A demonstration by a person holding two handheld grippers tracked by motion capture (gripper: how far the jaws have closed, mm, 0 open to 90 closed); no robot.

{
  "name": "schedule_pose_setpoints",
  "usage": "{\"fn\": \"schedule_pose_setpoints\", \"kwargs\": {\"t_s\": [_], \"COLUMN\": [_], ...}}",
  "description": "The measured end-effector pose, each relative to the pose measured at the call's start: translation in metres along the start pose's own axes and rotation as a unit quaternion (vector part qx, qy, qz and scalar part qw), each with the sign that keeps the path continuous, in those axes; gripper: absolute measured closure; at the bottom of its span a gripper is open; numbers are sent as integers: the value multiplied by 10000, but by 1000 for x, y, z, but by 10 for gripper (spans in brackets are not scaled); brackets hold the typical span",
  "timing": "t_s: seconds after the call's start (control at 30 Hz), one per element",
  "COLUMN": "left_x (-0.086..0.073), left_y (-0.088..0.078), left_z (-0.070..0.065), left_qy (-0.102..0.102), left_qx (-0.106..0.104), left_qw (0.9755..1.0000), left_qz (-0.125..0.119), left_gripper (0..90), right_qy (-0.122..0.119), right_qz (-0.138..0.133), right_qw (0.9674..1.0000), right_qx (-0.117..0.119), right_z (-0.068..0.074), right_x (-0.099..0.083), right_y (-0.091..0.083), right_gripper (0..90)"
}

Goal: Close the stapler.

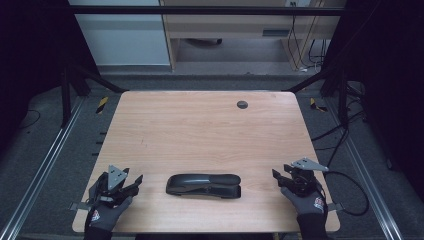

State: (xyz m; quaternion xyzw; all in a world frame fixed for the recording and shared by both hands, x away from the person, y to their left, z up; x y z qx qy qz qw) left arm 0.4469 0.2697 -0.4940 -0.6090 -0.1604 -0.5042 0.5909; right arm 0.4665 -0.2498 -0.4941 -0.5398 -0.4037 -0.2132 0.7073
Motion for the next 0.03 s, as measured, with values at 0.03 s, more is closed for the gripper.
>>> {"fn": "schedule_pose_setpoints", "kwargs": {"t_s": [0.03], "left_x": [0], "left_y": [1], "left_z": [0], "left_qy": [27], "left_qx": [11], "left_qw": [10000], "left_qz": [13], "left_gripper": [422], "right_qy": [34], "right_qz": [43], "right_qw": [10000], "right_qx": [-36], "right_z": [-3], "right_x": [-1], "right_y": [0], "right_gripper": [477]}}
Point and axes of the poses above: each handheld gripper's, and its own axes: y roughly forward along the jaws, x roughly out of its top, z roughly to its left, the point moved 4 cm from there along y, roughly forward along the jaws, and after that the axes turned 3 degrees about y, right-handed, at the moved point
